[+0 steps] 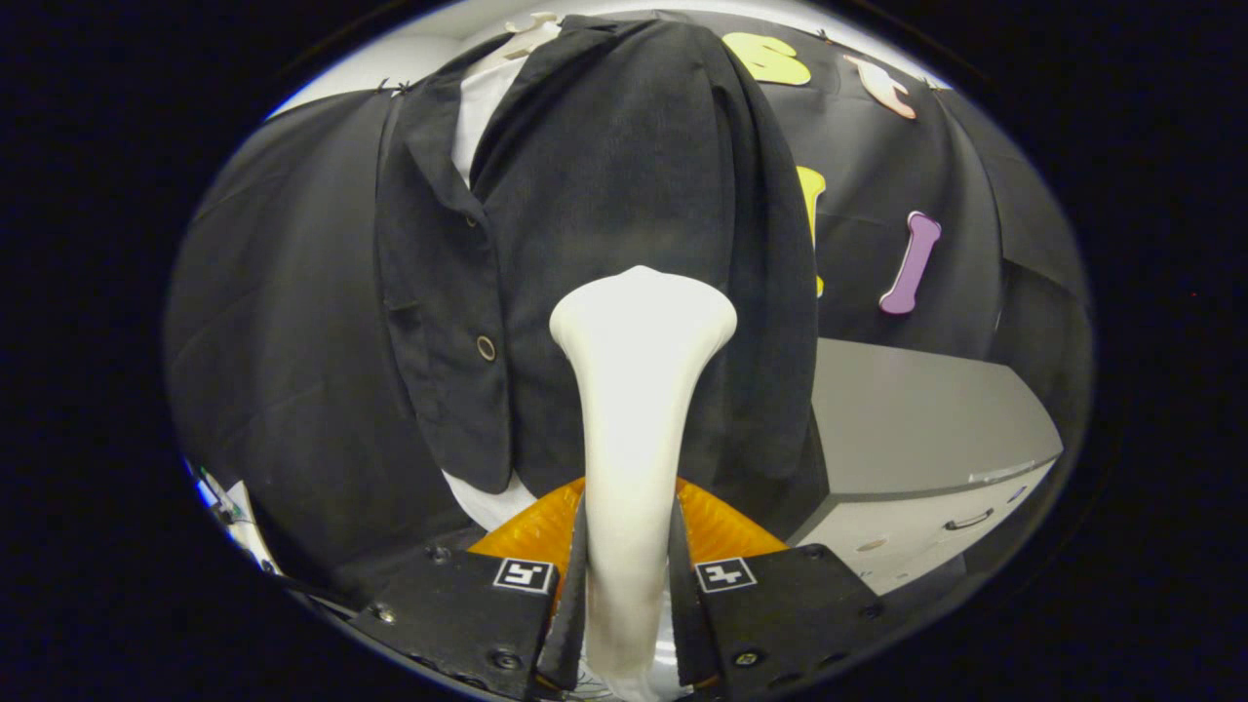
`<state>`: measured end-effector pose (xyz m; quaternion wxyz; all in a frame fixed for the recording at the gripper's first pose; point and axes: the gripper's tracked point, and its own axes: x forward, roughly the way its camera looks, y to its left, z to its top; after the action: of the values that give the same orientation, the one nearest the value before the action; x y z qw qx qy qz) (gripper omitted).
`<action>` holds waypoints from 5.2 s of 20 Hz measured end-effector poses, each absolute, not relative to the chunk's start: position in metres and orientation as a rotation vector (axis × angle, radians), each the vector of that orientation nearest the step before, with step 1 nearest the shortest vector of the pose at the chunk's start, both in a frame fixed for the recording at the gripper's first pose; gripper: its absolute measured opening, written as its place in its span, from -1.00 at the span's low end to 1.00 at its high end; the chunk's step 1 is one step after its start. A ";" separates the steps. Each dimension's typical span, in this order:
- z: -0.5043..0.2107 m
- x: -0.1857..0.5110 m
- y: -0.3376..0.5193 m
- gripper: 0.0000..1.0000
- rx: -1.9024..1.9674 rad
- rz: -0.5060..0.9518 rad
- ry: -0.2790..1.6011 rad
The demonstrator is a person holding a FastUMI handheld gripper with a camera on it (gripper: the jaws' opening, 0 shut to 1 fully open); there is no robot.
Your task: Iron the clothes twice with a garment steamer, once on the left side and once on the right side.
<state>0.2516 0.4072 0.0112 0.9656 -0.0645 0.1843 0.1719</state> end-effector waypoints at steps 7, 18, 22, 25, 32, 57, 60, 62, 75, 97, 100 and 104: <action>-0.029 0.242 0.401 -0.20 -0.165 0.353 0.455; -0.092 0.228 0.383 -0.21 -0.210 0.322 0.576; -0.075 0.218 0.380 -0.21 -0.196 0.321 0.549; -0.040 0.211 0.384 -0.21 -0.185 0.316 0.473; 0.051 0.183 0.426 -0.21 -0.152 0.369 0.340; 0.284 0.186 0.680 -0.21 -0.234 0.587 -0.142; 0.266 0.195 0.689 -0.21 -0.262 0.598 -0.117; 0.256 0.205 0.692 -0.20 -0.273 0.609 -0.094; 0.189 0.215 0.654 -0.21 -0.268 0.583 0.029; 0.078 0.212 0.621 -0.20 -0.273 0.576 0.231; 0.067 0.214 0.613 -0.20 -0.276 0.572 0.241; 0.047 0.222 0.602 -0.20 -0.278 0.565 0.269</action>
<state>0.2219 0.6016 0.0474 0.9420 -0.1361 0.1321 0.2768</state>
